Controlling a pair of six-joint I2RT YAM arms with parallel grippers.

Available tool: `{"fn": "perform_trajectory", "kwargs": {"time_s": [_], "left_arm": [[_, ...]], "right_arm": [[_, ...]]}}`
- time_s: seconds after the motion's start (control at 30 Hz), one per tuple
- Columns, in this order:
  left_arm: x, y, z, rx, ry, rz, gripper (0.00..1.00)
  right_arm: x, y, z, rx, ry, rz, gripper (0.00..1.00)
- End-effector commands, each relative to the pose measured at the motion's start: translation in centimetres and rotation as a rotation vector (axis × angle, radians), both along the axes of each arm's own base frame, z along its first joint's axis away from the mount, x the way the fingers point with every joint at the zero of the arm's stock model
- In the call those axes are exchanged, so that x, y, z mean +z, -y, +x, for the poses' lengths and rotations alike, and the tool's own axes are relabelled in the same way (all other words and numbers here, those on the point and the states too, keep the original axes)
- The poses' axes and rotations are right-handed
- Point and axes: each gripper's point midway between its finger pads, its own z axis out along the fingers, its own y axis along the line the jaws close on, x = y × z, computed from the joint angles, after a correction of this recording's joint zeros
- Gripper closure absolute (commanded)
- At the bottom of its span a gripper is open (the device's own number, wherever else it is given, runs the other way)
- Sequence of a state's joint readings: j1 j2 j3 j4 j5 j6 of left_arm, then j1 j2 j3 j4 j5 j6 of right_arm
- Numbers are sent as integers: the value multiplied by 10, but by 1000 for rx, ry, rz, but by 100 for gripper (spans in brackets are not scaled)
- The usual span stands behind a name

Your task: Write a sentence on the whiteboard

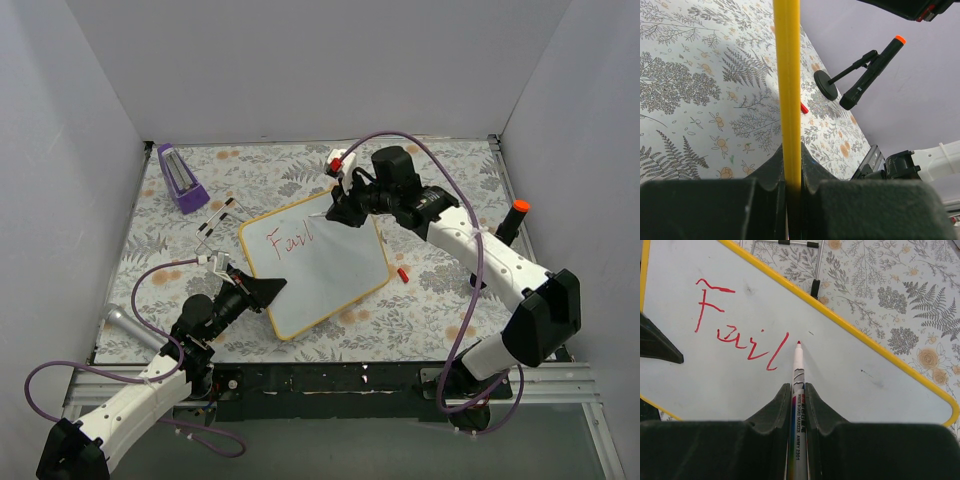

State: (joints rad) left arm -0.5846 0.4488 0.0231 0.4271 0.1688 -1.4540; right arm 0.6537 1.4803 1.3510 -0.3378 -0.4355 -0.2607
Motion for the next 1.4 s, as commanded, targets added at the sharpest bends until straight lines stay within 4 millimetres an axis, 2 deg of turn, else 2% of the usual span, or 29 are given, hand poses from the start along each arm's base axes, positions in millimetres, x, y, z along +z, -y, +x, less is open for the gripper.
{"fn": "perform_trajectory", "kwargs": {"time_s": [0.0, 0.2, 0.4, 0.57, 0.73, 0.87, 1.1, 1.13, 1.23, 1.33, 1.37], "left_arm": [[49, 2, -4, -20, 162, -85, 100], [48, 2, -4, -20, 161, -82, 100], [48, 1, -4, -17, 163, -84, 100], [47, 2, -4, -20, 162, -86, 100], [49, 1, -4, -19, 164, -86, 100], [47, 1, -4, -19, 161, -86, 100], [48, 1, -5, -20, 163, -85, 100], [48, 2, -5, -22, 164, -84, 100], [49, 1, -5, -20, 164, -86, 100], [49, 1, -6, -20, 166, -88, 100], [47, 1, -5, -19, 163, -85, 100]], "right_arm": [[16, -7, 15, -30, 31, 33, 99], [8, -8, 15, -26, 13, 21, 99], [-2, 0, -3, 9, -7, 6, 99], [-19, 9, -19, 36, -38, -21, 99], [-26, 15, -28, 44, -48, -32, 99], [-21, 17, -18, 9, -16, -39, 99], [15, 18, 11, -37, 43, -1, 99], [26, 17, 12, -34, 61, 17, 99], [41, 19, 11, -24, 82, 45, 99], [46, 21, 7, -16, 84, 65, 99], [43, 23, 5, -12, 74, 64, 99]]}}
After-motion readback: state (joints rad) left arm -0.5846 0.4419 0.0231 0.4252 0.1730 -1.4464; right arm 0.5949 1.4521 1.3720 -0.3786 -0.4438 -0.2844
